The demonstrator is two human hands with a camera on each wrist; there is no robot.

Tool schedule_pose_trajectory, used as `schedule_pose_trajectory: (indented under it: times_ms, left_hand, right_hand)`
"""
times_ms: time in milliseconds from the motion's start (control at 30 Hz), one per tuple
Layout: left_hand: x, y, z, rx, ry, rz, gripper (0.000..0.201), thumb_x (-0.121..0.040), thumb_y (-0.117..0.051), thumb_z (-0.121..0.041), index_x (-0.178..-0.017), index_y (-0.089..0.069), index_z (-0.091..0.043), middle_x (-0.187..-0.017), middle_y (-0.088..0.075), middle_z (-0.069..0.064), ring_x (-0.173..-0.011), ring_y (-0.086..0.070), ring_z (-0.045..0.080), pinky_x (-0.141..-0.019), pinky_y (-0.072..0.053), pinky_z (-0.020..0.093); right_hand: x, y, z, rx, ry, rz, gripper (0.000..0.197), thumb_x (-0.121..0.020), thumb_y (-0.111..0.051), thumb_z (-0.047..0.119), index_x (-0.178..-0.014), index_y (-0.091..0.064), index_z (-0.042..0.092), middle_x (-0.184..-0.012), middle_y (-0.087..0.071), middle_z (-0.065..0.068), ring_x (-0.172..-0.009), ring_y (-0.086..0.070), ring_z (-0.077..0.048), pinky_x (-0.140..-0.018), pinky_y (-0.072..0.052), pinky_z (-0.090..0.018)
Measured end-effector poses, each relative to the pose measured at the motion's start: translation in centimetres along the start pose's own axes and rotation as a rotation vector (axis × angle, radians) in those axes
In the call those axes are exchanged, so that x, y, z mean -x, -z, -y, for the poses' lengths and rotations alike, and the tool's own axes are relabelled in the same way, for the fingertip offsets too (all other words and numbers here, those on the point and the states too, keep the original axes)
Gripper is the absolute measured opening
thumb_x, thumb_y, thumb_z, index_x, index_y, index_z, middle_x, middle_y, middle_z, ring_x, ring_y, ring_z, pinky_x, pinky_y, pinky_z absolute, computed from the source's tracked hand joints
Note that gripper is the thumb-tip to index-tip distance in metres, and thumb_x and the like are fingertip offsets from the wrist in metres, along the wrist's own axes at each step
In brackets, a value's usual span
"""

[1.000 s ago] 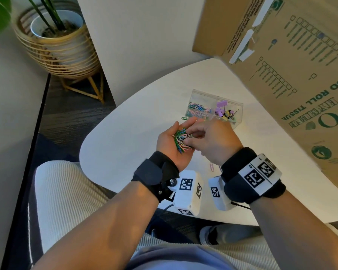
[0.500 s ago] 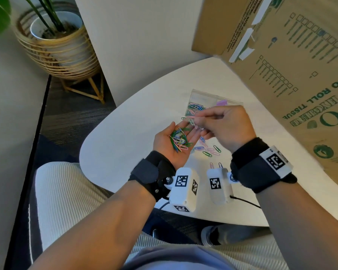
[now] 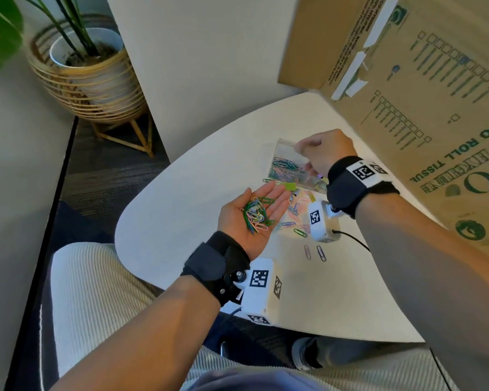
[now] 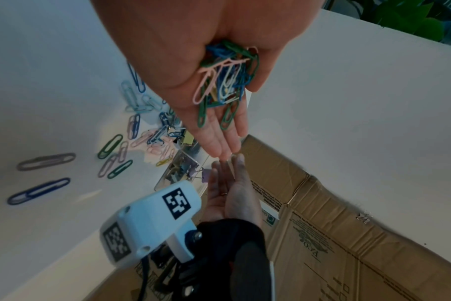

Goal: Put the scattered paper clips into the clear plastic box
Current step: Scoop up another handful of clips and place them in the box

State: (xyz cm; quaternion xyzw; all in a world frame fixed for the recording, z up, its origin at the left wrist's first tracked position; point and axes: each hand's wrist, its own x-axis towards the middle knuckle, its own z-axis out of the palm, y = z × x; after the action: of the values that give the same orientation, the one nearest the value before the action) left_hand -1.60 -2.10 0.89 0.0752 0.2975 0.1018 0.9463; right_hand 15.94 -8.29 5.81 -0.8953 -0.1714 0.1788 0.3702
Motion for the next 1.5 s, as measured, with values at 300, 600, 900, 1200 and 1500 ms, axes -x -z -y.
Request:
schedule_pose_trajectory:
  times_ms: [300, 600, 900, 1200, 1500]
  left_hand:
    - [-0.4, -0.3, 0.2, -0.061, -0.035, -0.017, 0.039, -0.102, -0.034, -0.023, -0.112, -0.059, 0.004, -0.094, -0.071, 0.019, -0.081, -0.072, 0.029, -0.081, -0.057, 0.037]
    - [0.2, -0.7, 1.2, -0.075, 0.006, -0.094, 0.038, -0.101, -0.037, -0.031, -0.108, -0.06, -0.001, -0.089, -0.066, 0.013, -0.094, -0.065, 0.025, -0.092, -0.049, 0.033]
    - [0.0, -0.1, 1.3, -0.133, 0.021, -0.018, 0.05, -0.101, -0.031, -0.036, -0.1, -0.065, 0.0, -0.082, -0.07, 0.018, -0.076, -0.066, 0.028, -0.076, -0.044, 0.035]
    - [-0.3, 0.0, 1.5, -0.167, 0.0, 0.085, 0.06, -0.101, -0.021, -0.038, -0.142, -0.039, 0.002, -0.145, -0.037, 0.028, -0.102, -0.055, 0.034, -0.089, -0.047, 0.038]
    - [-0.2, -0.3, 1.3, -0.15, -0.009, 0.037, 0.063, -0.103, -0.025, -0.032, -0.09, -0.073, 0.005, -0.094, -0.07, 0.024, -0.077, -0.071, 0.03, -0.064, -0.058, 0.033]
  right_hand:
    - [6.9, 0.3, 1.1, 0.06, 0.302, 0.233, 0.012, -0.086, -0.066, 0.017, -0.083, -0.076, 0.022, -0.07, -0.072, 0.009, -0.059, -0.062, 0.001, -0.061, -0.049, -0.02]
    - [10.5, -2.2, 0.9, 0.32, 0.336, 0.366, 0.026, -0.08, -0.074, 0.029, -0.106, -0.071, 0.025, -0.087, -0.069, 0.001, -0.083, -0.063, -0.016, -0.078, -0.053, -0.034]
    - [10.9, -3.4, -0.6, -0.067, 0.187, 0.212, 0.008, -0.081, -0.075, 0.019, -0.087, -0.073, 0.023, -0.073, -0.072, 0.005, -0.065, -0.065, -0.007, -0.069, -0.058, -0.033]
    - [10.6, -1.9, -0.9, -0.332, 0.091, 0.147, 0.014, -0.087, -0.069, 0.005, -0.078, -0.074, 0.015, -0.06, -0.07, -0.004, -0.051, -0.061, -0.018, -0.05, -0.054, -0.023]
    - [10.2, -1.6, -0.2, -0.282, 0.161, 0.153, 0.006, -0.086, -0.069, 0.007, -0.09, -0.072, 0.009, -0.079, -0.074, -0.009, -0.052, -0.066, -0.025, -0.062, -0.06, -0.043]
